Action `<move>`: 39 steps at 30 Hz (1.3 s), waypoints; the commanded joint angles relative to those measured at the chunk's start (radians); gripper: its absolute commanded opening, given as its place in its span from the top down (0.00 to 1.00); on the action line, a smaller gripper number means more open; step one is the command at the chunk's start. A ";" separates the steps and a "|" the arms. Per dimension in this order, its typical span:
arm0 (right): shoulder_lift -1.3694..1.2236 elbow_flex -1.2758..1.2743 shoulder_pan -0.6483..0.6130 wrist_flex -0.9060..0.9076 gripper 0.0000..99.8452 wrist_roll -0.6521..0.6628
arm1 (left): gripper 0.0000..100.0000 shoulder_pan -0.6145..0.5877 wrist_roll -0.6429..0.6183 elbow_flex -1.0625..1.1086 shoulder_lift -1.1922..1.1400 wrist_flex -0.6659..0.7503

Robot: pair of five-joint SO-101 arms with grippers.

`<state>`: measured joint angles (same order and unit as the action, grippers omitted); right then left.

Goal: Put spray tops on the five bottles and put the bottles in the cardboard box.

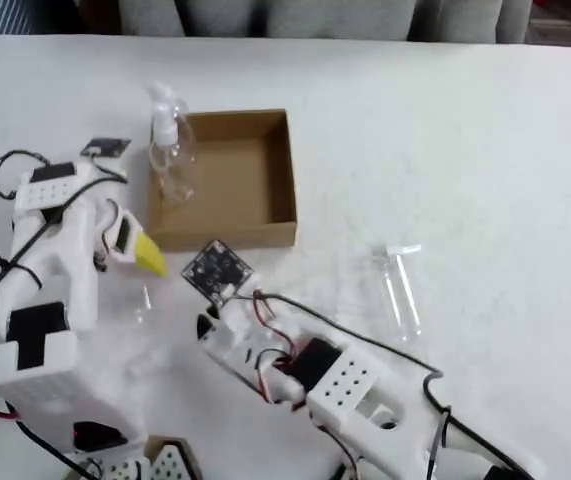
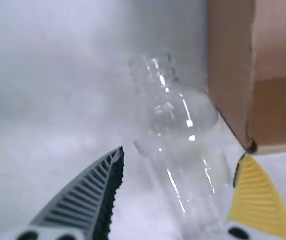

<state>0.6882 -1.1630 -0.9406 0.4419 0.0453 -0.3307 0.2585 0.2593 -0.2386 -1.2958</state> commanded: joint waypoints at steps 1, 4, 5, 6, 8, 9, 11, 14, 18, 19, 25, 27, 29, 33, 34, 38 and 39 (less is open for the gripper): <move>0.025 0.008 0.008 0.004 0.98 0.005 | 0.67 -0.001 -0.044 -0.029 0.067 0.021; 0.025 0.008 0.008 0.004 0.98 0.005 | 0.67 -0.001 -0.103 -0.066 0.061 0.018; 0.025 0.008 0.008 0.004 0.98 0.005 | 0.67 -0.001 -0.129 -0.069 0.059 0.015; 0.025 0.008 0.008 0.004 0.98 0.005 | 0.67 0.001 -0.160 -0.071 0.059 0.014; 0.025 0.008 0.008 0.004 0.98 0.005 | 0.67 0.002 -0.219 -0.071 0.059 0.015; 0.025 0.008 0.008 0.004 0.98 0.005 | 0.67 0.004 -0.245 -0.071 0.059 0.015; 0.025 0.008 0.008 0.004 0.98 0.005 | 0.67 0.004 -0.293 -0.069 0.058 0.015; 0.025 0.008 0.008 0.004 0.98 0.005 | 0.67 -0.001 -0.359 -0.069 0.058 0.017; 0.025 0.008 0.008 0.004 0.98 0.005 | 0.67 -0.001 -0.385 -0.054 0.042 0.021; 0.025 0.008 0.008 0.004 0.98 0.005 | 0.67 -0.001 -0.382 -0.051 0.030 0.021; 0.025 0.008 0.008 0.004 0.98 0.005 | 0.77 -0.031 -0.374 -0.091 -0.070 0.028; 0.025 0.008 0.008 0.004 0.98 0.005 | 0.77 -0.054 -0.339 -0.104 -0.079 0.021; 0.025 0.008 0.008 0.004 0.98 0.005 | 0.77 -0.061 -0.302 -0.114 -0.079 0.000; 0.025 0.008 0.008 0.004 0.98 0.005 | 0.77 -0.056 -0.282 -0.114 -0.079 0.000; 0.025 0.008 0.008 0.004 0.98 0.005 | 0.77 -0.054 -0.282 -0.114 -0.079 0.008; 0.025 0.008 0.008 0.004 0.98 0.005 | 0.77 -0.045 -0.213 -0.114 -0.079 0.048; 0.025 0.008 0.008 0.004 0.98 0.005 | 0.75 -0.045 -0.206 -0.114 -0.079 0.049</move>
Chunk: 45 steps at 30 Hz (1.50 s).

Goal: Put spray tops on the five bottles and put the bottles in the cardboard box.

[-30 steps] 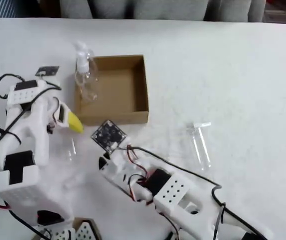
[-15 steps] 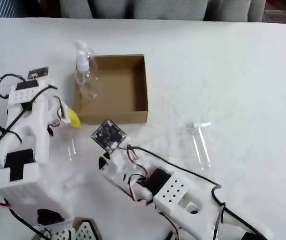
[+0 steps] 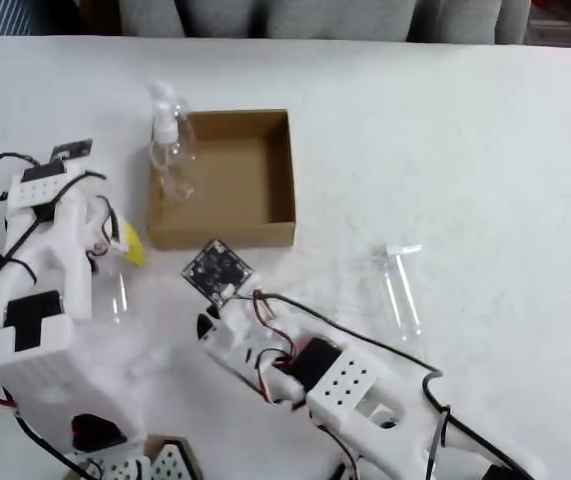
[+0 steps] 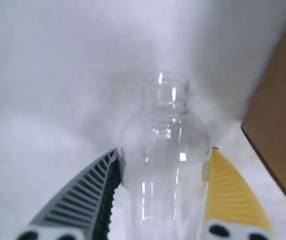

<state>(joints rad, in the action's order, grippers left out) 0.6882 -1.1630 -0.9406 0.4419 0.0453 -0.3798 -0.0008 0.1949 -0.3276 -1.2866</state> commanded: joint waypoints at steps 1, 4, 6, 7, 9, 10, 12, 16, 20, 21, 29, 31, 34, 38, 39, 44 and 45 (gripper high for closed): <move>0.025 0.008 0.008 0.004 0.98 0.005 | 0.72 0.004 0.046 -0.049 0.010 0.041; 0.025 0.008 0.008 0.004 0.98 0.005 | 0.62 0.004 -0.005 -0.049 0.010 0.041; 0.025 0.008 0.008 0.004 0.98 0.005 | 0.61 0.004 -0.028 -0.049 0.010 0.046; 0.025 0.008 0.008 0.004 0.98 0.005 | 0.61 0.004 -0.029 -0.049 0.010 0.064; 0.025 0.008 0.008 0.004 0.98 0.005 | 0.63 0.001 -0.032 -0.049 0.004 0.104; 0.025 0.008 0.008 0.004 0.98 0.005 | 0.64 0.001 -0.032 -0.048 0.001 0.121; 0.025 0.008 0.008 0.004 0.98 0.005 | 0.65 0.002 -0.032 -0.041 0.001 0.138; 0.025 0.008 0.008 0.004 0.98 0.005 | 0.67 0.004 -0.032 -0.044 0.001 0.138; 0.025 0.008 0.008 0.004 0.98 0.005 | 0.74 0.004 -0.026 -0.038 -0.001 0.135; 0.025 0.008 0.008 0.004 0.98 0.005 | 0.78 0.004 -0.025 -0.037 -0.001 0.135; 0.025 0.008 0.008 0.004 0.98 0.005 | 0.97 0.028 0.038 0.012 0.005 0.158; 0.025 0.008 0.008 0.004 0.98 0.005 | 0.98 0.030 0.054 0.012 0.008 0.150; 0.025 0.006 0.008 0.004 0.98 0.005 | 0.98 0.030 0.058 0.000 0.016 0.120; 0.027 -0.008 0.001 0.004 0.98 0.005 | 0.98 0.022 0.060 0.012 0.111 0.117; 0.030 -0.009 -0.018 0.005 0.98 0.005 | 0.98 0.010 0.060 0.012 0.145 0.112; 0.036 -0.017 -0.102 0.071 0.98 0.014 | 0.98 -0.088 0.060 0.002 0.312 0.091; 0.036 -0.015 -0.119 0.081 0.98 0.034 | 0.98 -0.119 0.060 -0.005 0.335 0.086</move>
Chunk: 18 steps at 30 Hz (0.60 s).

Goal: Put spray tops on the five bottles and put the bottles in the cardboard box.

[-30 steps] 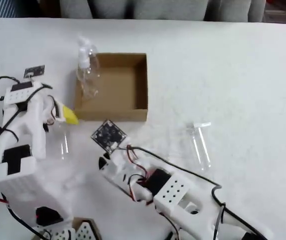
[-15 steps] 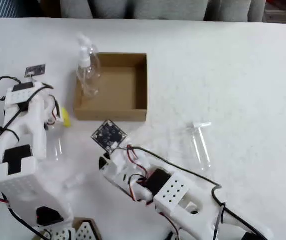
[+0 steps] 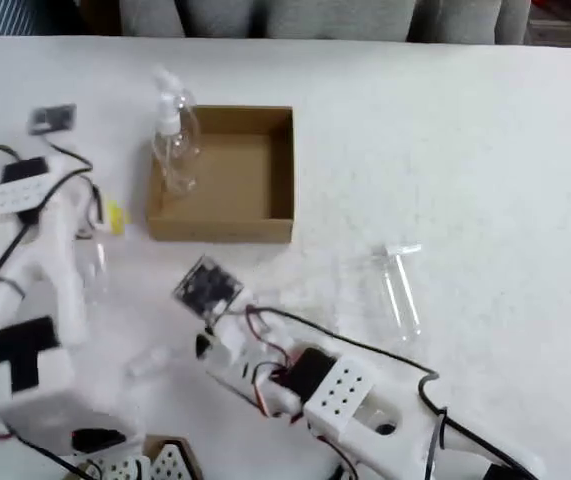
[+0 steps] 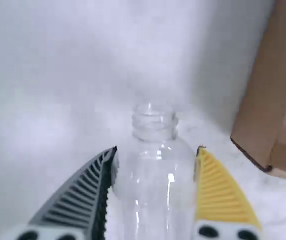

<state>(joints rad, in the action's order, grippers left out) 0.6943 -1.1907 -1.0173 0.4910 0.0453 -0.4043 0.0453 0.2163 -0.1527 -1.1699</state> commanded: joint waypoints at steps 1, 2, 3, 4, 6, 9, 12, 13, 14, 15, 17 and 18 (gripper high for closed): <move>0.030 0.015 -0.059 0.042 0.98 0.074 | 0.98 -0.122 0.014 -0.040 0.176 -0.037; 0.030 0.015 -0.073 0.048 0.98 0.124 | 0.98 -0.157 0.012 -0.057 0.183 -0.046; 0.030 0.014 -0.087 0.050 0.98 0.173 | 0.98 -0.193 0.012 -0.081 0.183 -0.058; 0.030 0.012 -0.101 0.050 0.98 0.216 | 0.98 -0.225 0.012 -0.107 0.183 -0.072; 0.030 0.008 -0.142 0.053 0.98 0.284 | 0.98 -0.286 0.012 -0.146 0.182 -0.091; 0.030 0.018 -0.196 0.104 0.97 0.382 | 0.98 -0.361 0.014 -0.190 0.183 -0.092; 0.021 0.040 -0.234 0.114 0.90 0.532 | 0.98 -0.424 0.014 -0.230 0.183 -0.092; 0.021 0.041 -0.236 0.114 0.87 0.554 | 0.98 -0.443 0.014 -0.241 0.183 -0.092; 0.019 0.046 -0.236 0.113 0.84 0.560 | 0.98 -0.460 0.014 -0.250 0.183 -0.092; 0.019 0.057 -0.237 0.113 0.82 0.565 | 0.98 -0.475 0.014 -0.258 0.183 -0.089; 0.019 0.083 -0.240 0.113 0.81 0.565 | 0.98 -0.499 0.015 -0.270 0.183 -0.084; 0.018 0.100 -0.245 0.113 0.81 0.566 | 0.98 -0.510 0.015 -0.278 0.183 -0.084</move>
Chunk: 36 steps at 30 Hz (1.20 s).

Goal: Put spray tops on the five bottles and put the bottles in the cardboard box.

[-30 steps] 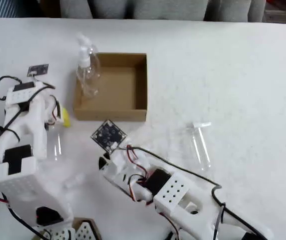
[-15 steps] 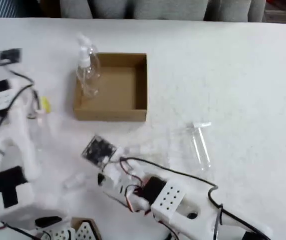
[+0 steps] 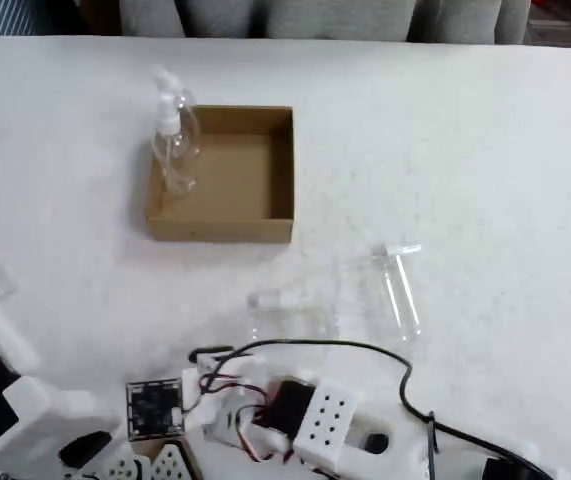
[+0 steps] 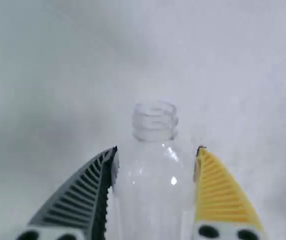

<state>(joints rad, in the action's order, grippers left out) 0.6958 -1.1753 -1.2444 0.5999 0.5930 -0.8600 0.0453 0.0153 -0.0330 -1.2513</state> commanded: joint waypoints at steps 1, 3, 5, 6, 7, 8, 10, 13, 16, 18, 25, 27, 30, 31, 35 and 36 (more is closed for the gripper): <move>0.012 0.101 -0.022 0.004 0.81 0.018 | 0.98 -0.065 0.015 -0.084 0.064 -0.003; -0.027 0.138 -0.024 0.004 0.81 0.055 | 0.98 -0.082 0.015 -0.095 0.064 -0.002; -0.108 0.175 -0.024 -0.004 0.80 0.080 | 0.98 -0.091 0.015 -0.106 0.064 -0.002; -0.162 0.199 -0.024 -0.013 0.80 0.089 | 0.98 -0.094 0.015 -0.107 0.064 0.000; -0.220 0.227 -0.024 -0.030 0.80 0.092 | 0.98 -0.094 0.015 -0.107 0.065 0.009; -0.277 0.253 -0.024 -0.050 0.80 0.094 | 0.98 -0.094 0.015 -0.104 0.067 0.018; -0.377 0.308 -0.021 -0.074 0.80 0.097 | 0.98 -0.096 0.015 -0.106 0.068 0.029; -0.495 0.388 -0.021 -0.081 0.80 0.152 | 0.98 -0.096 0.015 -0.106 0.070 0.034; -0.599 0.451 -0.018 -0.081 0.80 0.169 | 0.98 -0.096 0.018 -0.106 0.070 0.034; -0.664 0.479 -0.018 -0.081 0.80 0.169 | 0.98 -0.093 0.058 -0.106 0.070 0.034; -0.782 0.563 -0.019 -0.033 0.81 0.169 | 0.98 -0.091 0.078 -0.106 0.070 0.055; -0.782 0.568 -0.022 -0.010 0.81 0.170 | 0.98 -0.091 0.078 -0.106 0.070 0.060; -0.780 0.566 -0.025 0.007 0.81 0.161 | 0.98 -0.093 0.078 -0.106 0.070 0.061; -0.780 0.566 -0.030 0.010 0.81 0.161 | 0.98 -0.093 0.078 -0.106 0.070 0.061; -0.780 0.566 -0.033 0.012 0.81 0.161 | 0.98 -0.094 0.078 -0.106 0.070 0.061; -0.777 0.568 -0.031 0.013 0.81 0.161 | 0.98 -0.094 0.078 -0.106 0.068 0.061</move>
<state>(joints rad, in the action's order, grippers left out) -0.0867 -0.6229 -1.2459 0.5953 0.7495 -0.9536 0.1128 -0.0476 -0.0100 -1.2206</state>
